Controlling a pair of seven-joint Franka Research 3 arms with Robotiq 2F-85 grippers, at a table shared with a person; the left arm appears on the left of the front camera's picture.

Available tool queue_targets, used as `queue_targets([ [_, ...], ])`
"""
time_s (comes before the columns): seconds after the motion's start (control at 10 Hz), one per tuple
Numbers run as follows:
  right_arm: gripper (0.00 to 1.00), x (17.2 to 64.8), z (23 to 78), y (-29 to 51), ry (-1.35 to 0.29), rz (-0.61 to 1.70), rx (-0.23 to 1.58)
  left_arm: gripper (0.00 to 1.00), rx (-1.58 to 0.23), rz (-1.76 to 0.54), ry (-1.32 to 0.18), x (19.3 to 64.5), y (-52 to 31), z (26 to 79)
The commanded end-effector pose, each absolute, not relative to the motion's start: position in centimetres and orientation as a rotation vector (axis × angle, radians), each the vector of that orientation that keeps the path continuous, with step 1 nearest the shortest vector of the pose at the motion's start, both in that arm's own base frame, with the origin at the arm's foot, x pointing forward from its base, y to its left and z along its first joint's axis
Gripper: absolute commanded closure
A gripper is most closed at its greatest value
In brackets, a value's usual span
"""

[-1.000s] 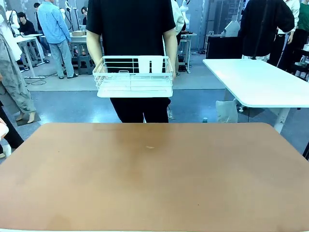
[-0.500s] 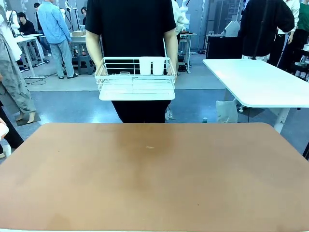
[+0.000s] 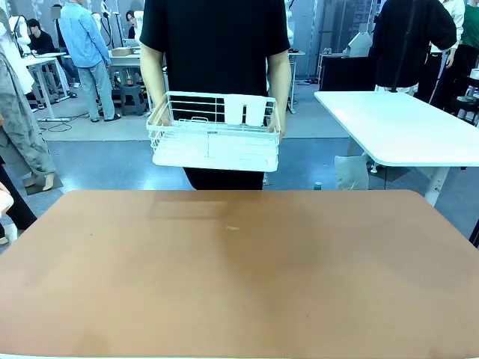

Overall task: Clean the table.
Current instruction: Place the Lint Roller down when the Dish drying rack is positioned in the middle of the table.

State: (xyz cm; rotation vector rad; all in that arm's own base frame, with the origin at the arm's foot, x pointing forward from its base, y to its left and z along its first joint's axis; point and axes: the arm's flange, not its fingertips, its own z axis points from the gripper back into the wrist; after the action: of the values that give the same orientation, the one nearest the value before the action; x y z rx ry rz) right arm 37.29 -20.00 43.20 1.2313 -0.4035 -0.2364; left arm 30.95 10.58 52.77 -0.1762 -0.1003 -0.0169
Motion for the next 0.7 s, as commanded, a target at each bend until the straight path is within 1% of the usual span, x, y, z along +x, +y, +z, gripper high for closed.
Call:
queue_targets([
  [0.0,0.0,37.26,43.48,-19.95,-0.41,-0.233,1.241,0.79,-0.171,-0.035,-0.094,30.77,10.77,53.23],
  [0.6,0.0,37.26,43.48,-19.95,-0.41,-0.233,1.241,0.79,-0.171,-0.035,-0.094,30.77,10.77,53.23],
])
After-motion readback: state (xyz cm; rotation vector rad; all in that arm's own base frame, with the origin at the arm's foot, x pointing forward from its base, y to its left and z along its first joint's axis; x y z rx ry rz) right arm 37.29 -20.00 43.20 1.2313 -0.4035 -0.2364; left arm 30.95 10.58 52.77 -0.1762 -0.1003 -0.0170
